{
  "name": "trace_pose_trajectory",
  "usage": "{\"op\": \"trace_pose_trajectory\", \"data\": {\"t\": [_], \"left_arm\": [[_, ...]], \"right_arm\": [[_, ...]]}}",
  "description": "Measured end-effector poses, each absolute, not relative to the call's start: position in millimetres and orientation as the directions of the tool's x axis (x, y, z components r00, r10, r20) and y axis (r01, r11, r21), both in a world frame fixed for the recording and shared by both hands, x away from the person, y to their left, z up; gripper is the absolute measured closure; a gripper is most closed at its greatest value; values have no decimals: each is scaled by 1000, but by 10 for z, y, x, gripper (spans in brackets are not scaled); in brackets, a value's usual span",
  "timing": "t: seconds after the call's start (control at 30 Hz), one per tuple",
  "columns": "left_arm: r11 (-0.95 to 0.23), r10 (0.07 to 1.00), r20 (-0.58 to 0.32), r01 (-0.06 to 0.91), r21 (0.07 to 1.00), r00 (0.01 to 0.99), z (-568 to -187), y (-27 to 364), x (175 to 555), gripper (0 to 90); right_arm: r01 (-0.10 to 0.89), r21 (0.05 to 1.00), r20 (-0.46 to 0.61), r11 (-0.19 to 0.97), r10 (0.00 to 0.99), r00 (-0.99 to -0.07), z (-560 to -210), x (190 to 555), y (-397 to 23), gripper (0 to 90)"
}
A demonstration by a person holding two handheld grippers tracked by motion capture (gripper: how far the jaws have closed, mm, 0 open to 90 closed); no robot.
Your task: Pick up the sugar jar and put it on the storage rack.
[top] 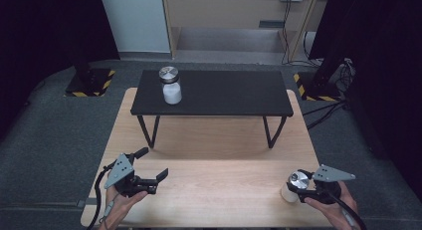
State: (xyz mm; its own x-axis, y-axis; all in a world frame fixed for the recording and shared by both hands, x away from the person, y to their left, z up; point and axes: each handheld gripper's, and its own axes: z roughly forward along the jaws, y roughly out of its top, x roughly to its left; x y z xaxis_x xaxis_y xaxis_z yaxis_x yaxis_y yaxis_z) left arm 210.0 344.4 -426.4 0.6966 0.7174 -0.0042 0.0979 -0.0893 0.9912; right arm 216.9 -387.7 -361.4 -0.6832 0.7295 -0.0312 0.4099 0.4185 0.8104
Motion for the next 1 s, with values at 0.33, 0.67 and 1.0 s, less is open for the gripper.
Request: {"op": "trace_pose_trajectory", "data": {"t": [0.33, 0.67, 1.0], "left_arm": [[-88, 717, -6, 98, 991, 697, -4263, 3446, 2099, 0], [-83, 717, -11, 100, 992, 696, -4268, 3446, 2096, 0], [-81, 718, -14, 103, 991, 696, -4274, 3441, 2096, 0]], "right_arm": [[354, 823, -54, 444, 681, -730, -3159, 2255, -3883, 348], [281, 833, -67, 477, 592, -803, -2684, 2394, -3771, 349], [207, 831, -76, 516, 475, -877, -2293, 2587, -3445, 348]]}}
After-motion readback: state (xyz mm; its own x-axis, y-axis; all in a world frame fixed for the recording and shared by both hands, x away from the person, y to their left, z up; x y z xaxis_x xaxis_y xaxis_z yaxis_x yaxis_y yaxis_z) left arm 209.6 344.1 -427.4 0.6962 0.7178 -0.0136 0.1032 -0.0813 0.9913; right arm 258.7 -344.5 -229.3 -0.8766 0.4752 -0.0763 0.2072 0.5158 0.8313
